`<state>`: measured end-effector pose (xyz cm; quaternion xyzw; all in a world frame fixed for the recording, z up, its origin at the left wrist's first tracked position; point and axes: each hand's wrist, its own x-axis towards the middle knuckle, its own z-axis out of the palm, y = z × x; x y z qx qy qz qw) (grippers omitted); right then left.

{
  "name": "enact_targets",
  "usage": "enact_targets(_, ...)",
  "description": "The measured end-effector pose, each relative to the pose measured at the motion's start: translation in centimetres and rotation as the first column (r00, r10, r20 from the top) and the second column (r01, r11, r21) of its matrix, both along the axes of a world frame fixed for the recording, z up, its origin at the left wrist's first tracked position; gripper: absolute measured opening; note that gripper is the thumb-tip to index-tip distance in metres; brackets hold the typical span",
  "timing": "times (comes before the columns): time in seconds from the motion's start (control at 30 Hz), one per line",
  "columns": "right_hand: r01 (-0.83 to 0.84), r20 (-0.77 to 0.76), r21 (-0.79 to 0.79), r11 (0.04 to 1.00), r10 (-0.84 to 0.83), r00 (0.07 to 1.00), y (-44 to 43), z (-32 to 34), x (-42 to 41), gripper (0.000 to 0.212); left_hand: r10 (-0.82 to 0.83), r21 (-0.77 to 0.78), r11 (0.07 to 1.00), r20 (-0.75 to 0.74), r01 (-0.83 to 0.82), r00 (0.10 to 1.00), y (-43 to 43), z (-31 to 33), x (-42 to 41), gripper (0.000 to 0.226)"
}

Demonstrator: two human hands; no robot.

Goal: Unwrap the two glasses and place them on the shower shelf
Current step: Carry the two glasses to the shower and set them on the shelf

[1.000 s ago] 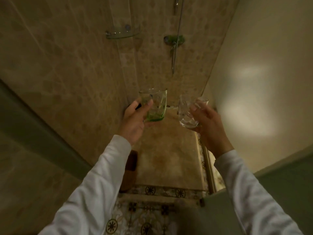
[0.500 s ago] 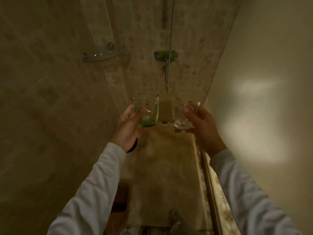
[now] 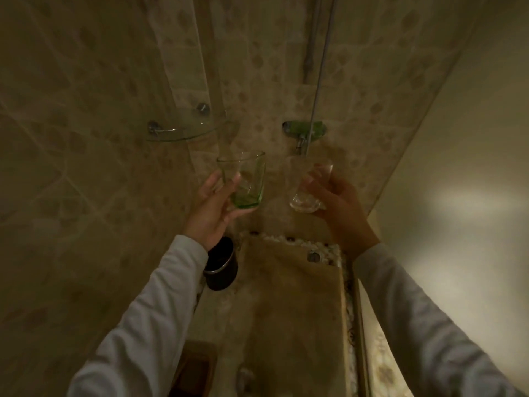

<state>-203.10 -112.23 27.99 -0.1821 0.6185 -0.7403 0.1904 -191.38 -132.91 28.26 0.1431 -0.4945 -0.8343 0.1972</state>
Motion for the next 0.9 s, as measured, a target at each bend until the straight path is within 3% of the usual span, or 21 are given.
enact_targets(0.33, -0.015, -0.016, -0.081, 0.997, 0.013, 1.000, -14.9, 0.5, -11.9, 0.074, 0.051, -0.082, 0.995, -0.077, -0.058, 0.996, -14.2, 0.3, -10.4, 0.057)
enact_targets(0.6, -0.073, 0.027, -0.138, 0.988, 0.077, 0.997, -25.2, 1.3, -19.4, 0.055, 0.097, 0.007, 0.995, -0.117, -0.097, 0.988, -24.3, 1.0, -16.6, 0.038)
enact_targets(0.77, -0.150, -0.029, -0.151, 0.977, 0.147, 0.989, -30.7, 1.4, -23.8, 0.041, 0.185, -0.078, 0.978, -0.100, -0.194, 0.978, -28.7, 0.9, -19.7, 0.045)
enact_targets(0.83, -0.176, -0.056, -0.129, 0.976, 0.170, 0.984, -33.0, 1.3, -25.6, 0.034, 0.211, -0.099, 0.970, -0.102, -0.221, 0.972, -30.2, 0.8, -21.0, 0.059)
enact_targets(0.9, -0.191, -0.073, -0.116, 0.975, 0.183, 0.980, -35.5, 1.1, -27.6, 0.043, 0.273, -0.126, 0.951, -0.083, -0.282, 0.958, -31.8, 0.6, -22.4, 0.064)
